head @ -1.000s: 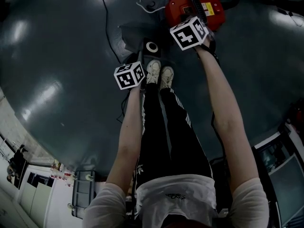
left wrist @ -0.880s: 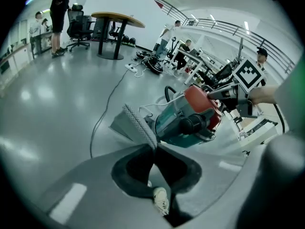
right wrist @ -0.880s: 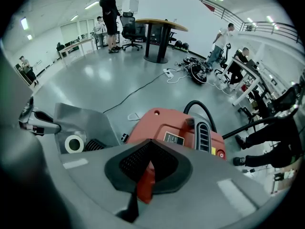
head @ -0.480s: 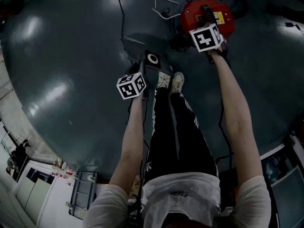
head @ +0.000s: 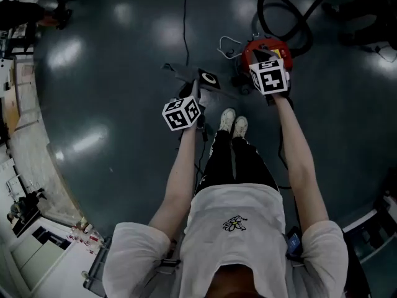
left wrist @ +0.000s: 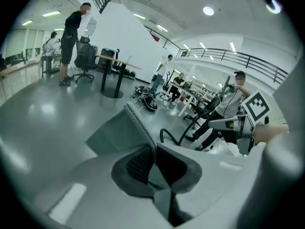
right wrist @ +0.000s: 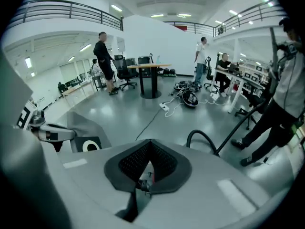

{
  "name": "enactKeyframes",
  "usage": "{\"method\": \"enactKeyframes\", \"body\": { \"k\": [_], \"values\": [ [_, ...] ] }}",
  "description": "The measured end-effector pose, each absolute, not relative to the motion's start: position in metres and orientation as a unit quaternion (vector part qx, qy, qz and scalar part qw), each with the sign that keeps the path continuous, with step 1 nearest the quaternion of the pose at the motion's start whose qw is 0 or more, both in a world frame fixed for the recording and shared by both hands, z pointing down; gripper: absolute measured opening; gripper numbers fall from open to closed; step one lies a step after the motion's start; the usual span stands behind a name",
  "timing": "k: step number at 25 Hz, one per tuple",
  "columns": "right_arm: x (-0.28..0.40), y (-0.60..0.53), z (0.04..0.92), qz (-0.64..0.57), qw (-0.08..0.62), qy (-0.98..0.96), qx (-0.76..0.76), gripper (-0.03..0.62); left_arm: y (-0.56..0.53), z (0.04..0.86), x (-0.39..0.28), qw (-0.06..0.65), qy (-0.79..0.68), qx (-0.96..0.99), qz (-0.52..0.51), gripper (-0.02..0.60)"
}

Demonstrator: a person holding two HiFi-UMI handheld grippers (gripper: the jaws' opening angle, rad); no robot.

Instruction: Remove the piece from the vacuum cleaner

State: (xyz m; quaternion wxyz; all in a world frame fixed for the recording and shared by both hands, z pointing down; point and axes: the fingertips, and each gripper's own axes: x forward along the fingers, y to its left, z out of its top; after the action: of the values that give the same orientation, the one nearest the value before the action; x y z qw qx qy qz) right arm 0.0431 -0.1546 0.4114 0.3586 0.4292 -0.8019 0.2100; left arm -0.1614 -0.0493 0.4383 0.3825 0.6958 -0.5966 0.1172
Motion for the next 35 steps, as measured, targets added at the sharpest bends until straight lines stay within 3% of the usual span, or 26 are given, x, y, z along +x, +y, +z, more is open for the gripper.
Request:
{"method": "enactKeyframes", "body": {
  "k": [7, 10, 20, 35],
  "values": [
    [0.038, -0.118, 0.242, 0.228, 0.185, -0.846, 0.445, 0.018, -0.048, 0.279, -0.131, 0.289, -0.572, 0.763, 0.092, 0.018],
    [0.043, -0.102, 0.192, 0.193, 0.149, -0.863, 0.443, 0.018, -0.055, 0.228, -0.112, 0.223, -0.573, 0.785, 0.075, 0.02],
    [0.048, -0.105, 0.127, 0.127, 0.085, -0.868, 0.472, 0.018, -0.105, 0.122, -0.089, 0.106, -0.564, 0.819, 0.009, 0.025],
    [0.061, -0.105, 0.118, 0.084, 0.077, -0.868, 0.484, 0.017, -0.113, 0.094, -0.078, 0.071, -0.56, 0.825, -0.001, 0.026]
  ]
}}
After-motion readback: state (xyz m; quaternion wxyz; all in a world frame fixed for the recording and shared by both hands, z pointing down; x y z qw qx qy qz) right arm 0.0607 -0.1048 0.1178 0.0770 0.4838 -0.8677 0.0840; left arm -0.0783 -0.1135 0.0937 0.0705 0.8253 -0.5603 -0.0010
